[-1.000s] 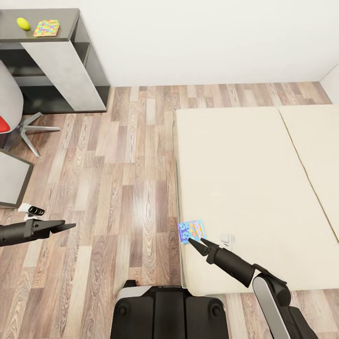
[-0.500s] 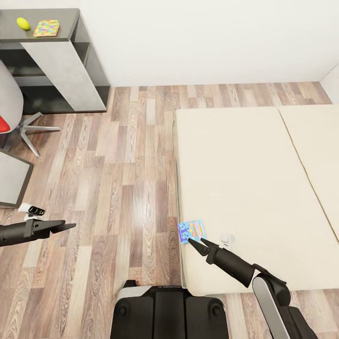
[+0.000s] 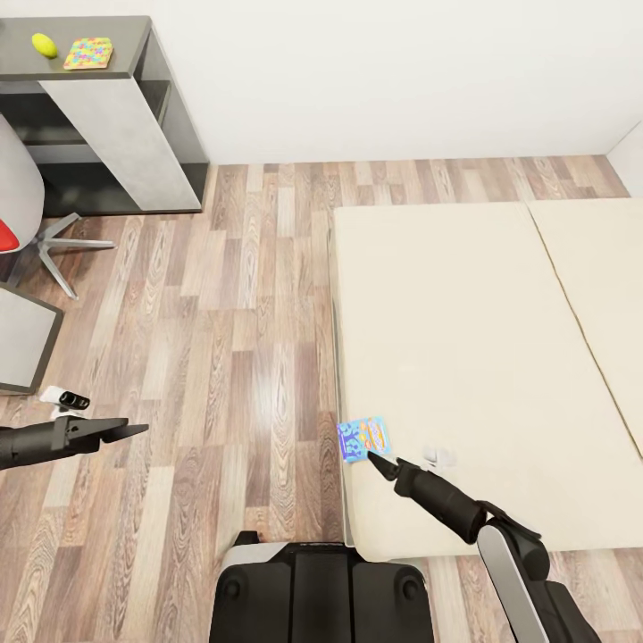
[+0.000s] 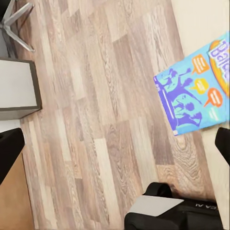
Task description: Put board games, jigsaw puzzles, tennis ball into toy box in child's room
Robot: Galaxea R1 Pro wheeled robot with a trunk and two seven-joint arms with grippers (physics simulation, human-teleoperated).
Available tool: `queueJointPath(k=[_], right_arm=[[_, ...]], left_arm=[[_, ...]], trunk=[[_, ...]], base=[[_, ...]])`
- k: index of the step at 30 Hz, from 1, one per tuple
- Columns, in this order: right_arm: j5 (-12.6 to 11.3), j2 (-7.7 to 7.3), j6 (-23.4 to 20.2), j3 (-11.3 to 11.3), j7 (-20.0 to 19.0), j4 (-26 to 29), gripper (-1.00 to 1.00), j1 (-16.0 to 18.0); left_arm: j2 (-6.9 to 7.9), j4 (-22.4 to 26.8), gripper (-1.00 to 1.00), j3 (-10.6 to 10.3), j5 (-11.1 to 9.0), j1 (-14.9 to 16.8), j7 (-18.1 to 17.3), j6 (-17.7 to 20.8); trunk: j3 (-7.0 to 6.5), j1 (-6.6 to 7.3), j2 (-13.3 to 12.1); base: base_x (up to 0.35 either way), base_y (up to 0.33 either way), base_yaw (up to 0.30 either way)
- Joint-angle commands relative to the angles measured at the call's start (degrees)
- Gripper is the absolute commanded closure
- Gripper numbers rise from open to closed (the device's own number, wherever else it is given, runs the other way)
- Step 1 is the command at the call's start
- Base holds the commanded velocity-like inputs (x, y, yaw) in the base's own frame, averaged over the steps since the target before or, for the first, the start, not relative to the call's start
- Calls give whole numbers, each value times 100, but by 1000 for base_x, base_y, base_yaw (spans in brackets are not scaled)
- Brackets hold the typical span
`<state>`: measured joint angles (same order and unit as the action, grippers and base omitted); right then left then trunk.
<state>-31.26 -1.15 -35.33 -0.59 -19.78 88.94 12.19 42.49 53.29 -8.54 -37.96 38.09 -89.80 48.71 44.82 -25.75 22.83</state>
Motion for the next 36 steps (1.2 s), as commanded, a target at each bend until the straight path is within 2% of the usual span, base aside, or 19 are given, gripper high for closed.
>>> queueJointPath(k=[1,9,36], right_arm=[[-26,0,-38,-6,49,5,-100,2],[-35,0,-32,11,259,9,-100,2],[-29,8,4,57,307,10,-100,2]], left_arm=[[5,-3,-100,-25,-21,6,-20,60],[-1,-3,-100,-25,-19,6,-20,59],[-3,-3,-100,-25,-19,6,-20,59]], trunk=[[7,-3,9],[0,-3,9],[-240,-3,9]], base=[[0,0,0],[0,0,0],[0,0,0]])
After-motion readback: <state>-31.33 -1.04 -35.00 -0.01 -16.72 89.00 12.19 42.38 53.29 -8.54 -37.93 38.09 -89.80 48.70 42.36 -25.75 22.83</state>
